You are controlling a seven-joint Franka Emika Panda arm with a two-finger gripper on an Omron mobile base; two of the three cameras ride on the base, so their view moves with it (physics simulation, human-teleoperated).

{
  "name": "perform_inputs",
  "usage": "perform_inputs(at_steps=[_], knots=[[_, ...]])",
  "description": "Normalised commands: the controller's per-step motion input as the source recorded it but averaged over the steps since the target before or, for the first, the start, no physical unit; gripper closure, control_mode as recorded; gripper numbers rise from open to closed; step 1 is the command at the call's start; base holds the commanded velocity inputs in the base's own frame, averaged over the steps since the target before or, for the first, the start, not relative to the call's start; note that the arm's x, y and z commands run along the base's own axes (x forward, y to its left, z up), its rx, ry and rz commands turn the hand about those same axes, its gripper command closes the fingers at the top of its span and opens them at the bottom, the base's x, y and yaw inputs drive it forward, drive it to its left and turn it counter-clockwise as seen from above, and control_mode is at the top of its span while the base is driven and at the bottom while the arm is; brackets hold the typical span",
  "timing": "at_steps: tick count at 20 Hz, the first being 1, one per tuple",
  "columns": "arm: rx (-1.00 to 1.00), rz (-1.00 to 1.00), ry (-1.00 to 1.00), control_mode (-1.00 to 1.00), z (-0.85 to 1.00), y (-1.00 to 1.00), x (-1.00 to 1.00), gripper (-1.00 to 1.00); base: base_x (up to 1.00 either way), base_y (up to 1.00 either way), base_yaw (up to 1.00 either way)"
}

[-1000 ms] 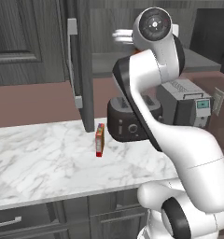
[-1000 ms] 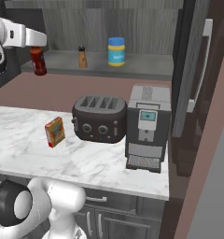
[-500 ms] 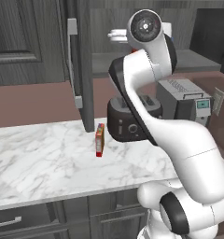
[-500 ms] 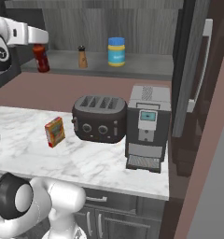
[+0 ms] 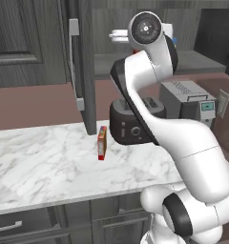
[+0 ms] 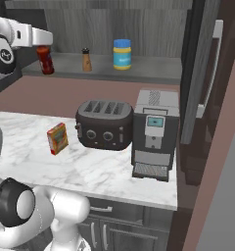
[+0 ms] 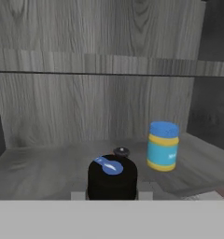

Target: There are various items on the counter. Only move the condiments/shakers into the cabinet.

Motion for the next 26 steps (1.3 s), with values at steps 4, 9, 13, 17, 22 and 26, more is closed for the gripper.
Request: perform_inputs(at_steps=[4,9,13,17,22,26], knots=[[0.0,0.0,0.0,-1.0,0.0,0.0,0.26,1.0,0.0,0.0,0.0],[0.0,0.0,0.0,-1.0,0.0,0.0,0.26,1.0,0.0,0.0,0.0],[0.0,0.0,0.0,-1.0,0.0,0.0,0.27,1.0,0.0,0.0,0.0],[0.0,0.0,0.0,-1.0,0.0,0.0,0.28,1.0,0.0,0.0,0.0],[0.0,0.0,0.0,-1.0,-0.1,0.0,0.17,1.0,0.0,0.0,0.0],[0.0,0.0,0.0,-1.0,-0.24,0.0,0.09,1.0,0.0,0.0,0.0]])
